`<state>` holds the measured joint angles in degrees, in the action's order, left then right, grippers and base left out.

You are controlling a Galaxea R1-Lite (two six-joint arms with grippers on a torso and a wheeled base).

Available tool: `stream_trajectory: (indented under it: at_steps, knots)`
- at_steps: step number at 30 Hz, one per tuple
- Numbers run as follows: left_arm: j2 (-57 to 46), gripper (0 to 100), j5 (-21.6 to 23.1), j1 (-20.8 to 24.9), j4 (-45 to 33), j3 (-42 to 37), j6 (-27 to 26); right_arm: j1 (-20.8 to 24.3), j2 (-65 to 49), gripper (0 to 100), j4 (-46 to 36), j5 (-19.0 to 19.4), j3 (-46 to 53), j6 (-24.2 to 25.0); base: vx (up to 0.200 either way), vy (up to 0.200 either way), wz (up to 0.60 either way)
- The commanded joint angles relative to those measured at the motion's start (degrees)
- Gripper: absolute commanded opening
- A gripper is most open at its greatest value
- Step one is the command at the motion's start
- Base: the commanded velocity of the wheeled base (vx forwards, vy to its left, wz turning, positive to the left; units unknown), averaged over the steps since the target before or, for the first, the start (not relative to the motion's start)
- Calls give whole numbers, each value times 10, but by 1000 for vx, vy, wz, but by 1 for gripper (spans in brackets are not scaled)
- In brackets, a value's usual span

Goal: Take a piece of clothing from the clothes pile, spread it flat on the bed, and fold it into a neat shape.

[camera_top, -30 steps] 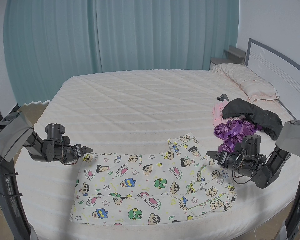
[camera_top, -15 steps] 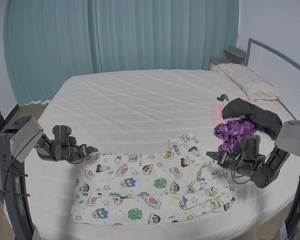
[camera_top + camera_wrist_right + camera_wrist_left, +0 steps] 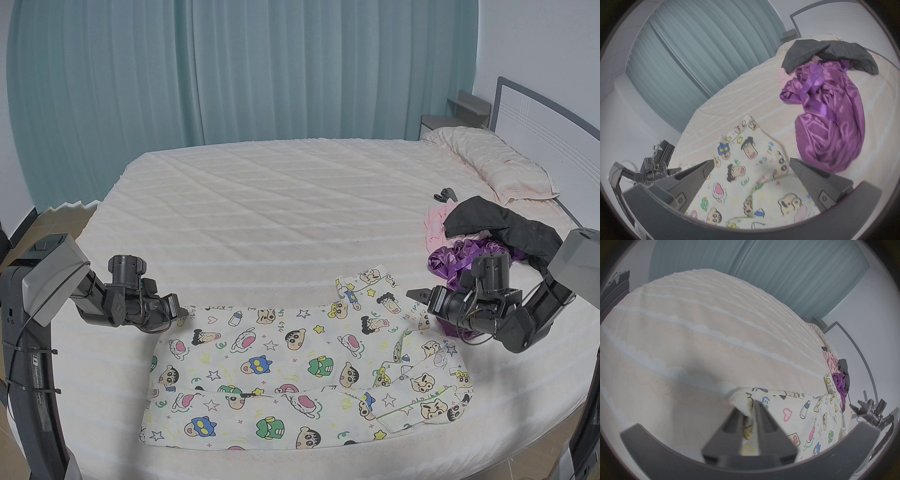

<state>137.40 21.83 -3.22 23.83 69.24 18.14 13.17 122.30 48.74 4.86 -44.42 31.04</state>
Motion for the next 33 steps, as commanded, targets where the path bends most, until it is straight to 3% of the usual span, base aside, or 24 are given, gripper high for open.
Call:
stream_trajectory:
  at_steps: [1,10,20,33]
  knots:
    - [-38,0,-3,-7,2,-17,1,0,29,100,-81,1,-120,-1,0,0,0]
    - [-82,0,-12,-11,1,-43,8,2,138,100,-223,0,-304,-23,0,0,0]
    - [-107,0,-22,-14,1,-78,8,2,206,100,-229,-9,-379,-74,0,0,0]
    - [-100,0,-22,-14,1,-82,8,20,256,100,-256,-9,-475,-77,0,0,0]
